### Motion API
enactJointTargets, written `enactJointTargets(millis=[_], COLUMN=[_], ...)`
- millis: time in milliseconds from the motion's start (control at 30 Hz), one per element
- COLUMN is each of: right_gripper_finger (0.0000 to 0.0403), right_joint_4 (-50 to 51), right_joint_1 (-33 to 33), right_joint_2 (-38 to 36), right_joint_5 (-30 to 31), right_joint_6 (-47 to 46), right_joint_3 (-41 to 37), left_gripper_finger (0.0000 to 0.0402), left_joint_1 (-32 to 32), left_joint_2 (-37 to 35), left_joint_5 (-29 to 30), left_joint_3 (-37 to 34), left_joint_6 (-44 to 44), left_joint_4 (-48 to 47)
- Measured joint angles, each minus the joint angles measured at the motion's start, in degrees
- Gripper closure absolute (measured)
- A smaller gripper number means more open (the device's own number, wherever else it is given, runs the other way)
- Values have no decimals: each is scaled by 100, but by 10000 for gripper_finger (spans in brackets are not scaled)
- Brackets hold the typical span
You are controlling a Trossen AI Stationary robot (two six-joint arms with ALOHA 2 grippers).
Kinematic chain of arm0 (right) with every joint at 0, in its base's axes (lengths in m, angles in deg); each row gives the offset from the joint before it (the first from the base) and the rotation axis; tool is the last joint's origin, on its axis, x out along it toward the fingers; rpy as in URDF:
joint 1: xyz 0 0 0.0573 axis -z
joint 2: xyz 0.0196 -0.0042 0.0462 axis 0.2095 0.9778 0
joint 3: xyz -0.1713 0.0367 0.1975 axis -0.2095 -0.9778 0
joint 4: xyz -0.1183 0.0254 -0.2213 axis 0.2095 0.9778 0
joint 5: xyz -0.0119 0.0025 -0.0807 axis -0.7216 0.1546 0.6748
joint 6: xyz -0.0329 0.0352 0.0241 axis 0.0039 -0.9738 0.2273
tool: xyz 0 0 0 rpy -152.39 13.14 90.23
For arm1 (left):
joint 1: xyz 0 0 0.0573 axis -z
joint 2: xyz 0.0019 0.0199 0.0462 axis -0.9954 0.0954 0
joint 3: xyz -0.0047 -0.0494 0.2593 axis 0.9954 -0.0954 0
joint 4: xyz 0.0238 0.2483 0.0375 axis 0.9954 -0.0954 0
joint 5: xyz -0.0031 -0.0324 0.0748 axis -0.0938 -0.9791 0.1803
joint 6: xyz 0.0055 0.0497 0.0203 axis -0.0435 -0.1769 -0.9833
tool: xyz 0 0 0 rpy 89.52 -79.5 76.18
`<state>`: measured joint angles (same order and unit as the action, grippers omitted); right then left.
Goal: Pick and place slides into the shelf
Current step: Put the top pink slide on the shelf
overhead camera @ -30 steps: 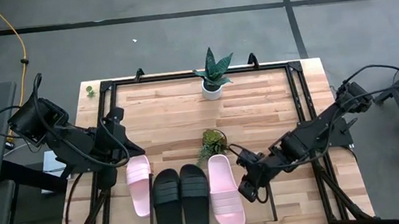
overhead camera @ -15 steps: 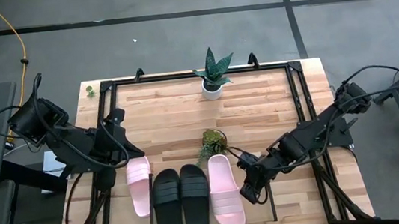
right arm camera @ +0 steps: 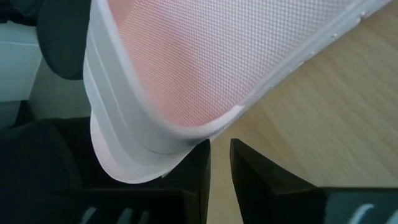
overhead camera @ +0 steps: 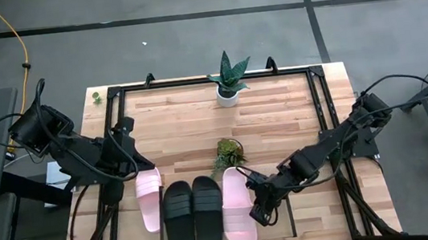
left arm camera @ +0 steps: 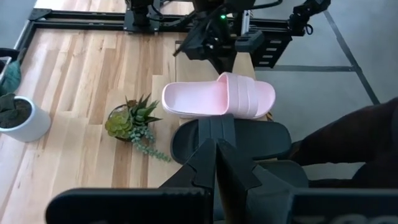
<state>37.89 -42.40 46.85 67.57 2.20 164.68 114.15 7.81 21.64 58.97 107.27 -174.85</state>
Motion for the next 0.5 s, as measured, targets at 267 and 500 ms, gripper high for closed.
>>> enactJointTargets(millis=[267, 500], right_gripper_finger=[350, 350], right_joint_4=[-281, -233], right_joint_1=[2, 31], right_joint_2=[9, 9], right_joint_5=[278, 225], right_joint_6=[101, 57], right_joint_3=[-2, -2], left_gripper_finger=[399, 399], left_joint_1=[0, 0], left_joint_2=[0, 0], left_joint_5=[-23, -104], left_joint_3=[0, 0], left_joint_6=[0, 2], left_joint_4=[-1, -1])
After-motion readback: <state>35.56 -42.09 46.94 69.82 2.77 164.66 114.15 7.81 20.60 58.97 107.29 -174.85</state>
